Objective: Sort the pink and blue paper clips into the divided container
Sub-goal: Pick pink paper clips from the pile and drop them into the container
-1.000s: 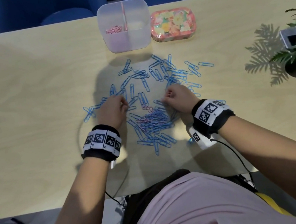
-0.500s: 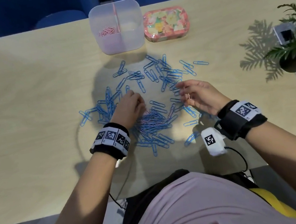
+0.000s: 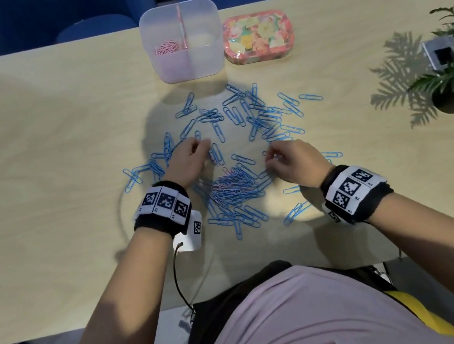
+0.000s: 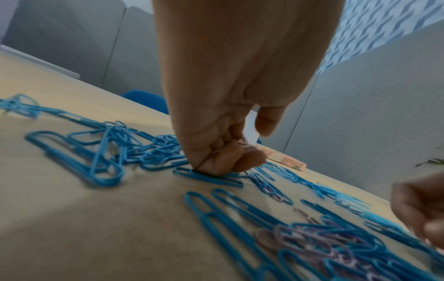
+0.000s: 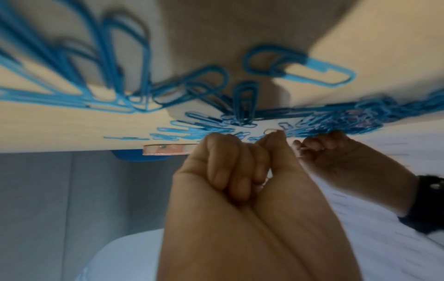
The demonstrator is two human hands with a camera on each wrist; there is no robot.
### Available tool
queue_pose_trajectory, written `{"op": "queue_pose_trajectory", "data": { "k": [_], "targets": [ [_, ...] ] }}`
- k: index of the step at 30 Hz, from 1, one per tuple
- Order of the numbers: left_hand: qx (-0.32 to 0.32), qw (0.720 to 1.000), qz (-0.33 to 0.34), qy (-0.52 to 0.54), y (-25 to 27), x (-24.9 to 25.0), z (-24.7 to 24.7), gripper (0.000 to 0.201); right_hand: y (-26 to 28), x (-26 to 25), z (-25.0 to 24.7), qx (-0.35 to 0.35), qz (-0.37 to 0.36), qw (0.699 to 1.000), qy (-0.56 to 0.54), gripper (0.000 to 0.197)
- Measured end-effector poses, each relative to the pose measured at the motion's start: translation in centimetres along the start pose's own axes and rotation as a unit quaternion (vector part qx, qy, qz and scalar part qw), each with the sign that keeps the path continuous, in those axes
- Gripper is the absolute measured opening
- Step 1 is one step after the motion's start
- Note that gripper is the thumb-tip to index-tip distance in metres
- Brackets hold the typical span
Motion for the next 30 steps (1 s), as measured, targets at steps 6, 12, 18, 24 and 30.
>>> {"op": "queue_pose_trajectory", "data": {
  "k": [6, 12, 18, 24, 30],
  "targets": [
    [0.089, 0.972, 0.018, -0.219, -0.3, 0.8, -0.5, 0.021, 0.2, 1.2, -0.2, 0.06, 0.101, 0.891, -0.438, 0.024],
    [0.13, 0.969, 0.023, -0.209, -0.3, 1.2, -3.2, 0.026, -0.5, -0.4, 1.6, 0.01, 0.16, 0.807, -0.568, 0.031],
    [0.052, 0.974, 0.097, -0.199, 1.1, 1.8, -1.5, 0.017, -2.0, -0.6, 0.8, 0.052, 0.139, 0.924, -0.351, 0.024],
    [0.083, 0.898, 0.195, -0.385, 1.5, 2.9, -0.4, 0.013, -2.7, -2.0, 2.5, -0.018, 0.036, 0.999, -0.006, 0.02],
    [0.104, 0.881, 0.225, -0.403, 1.9, 3.3, -0.4, 0.014, -2.0, 0.2, -0.5, 0.095, 0.085, 0.99, -0.066, 0.002]
  ]
}}
Point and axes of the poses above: each hand's wrist, its own y-axis away from the middle knuckle, its own z-axis out of the palm, x = y × z, the point moved 9 cm from there along -y, towards the middle knuckle, and after that the axes turned 9 degrees about -z, right-handed, at the moved point
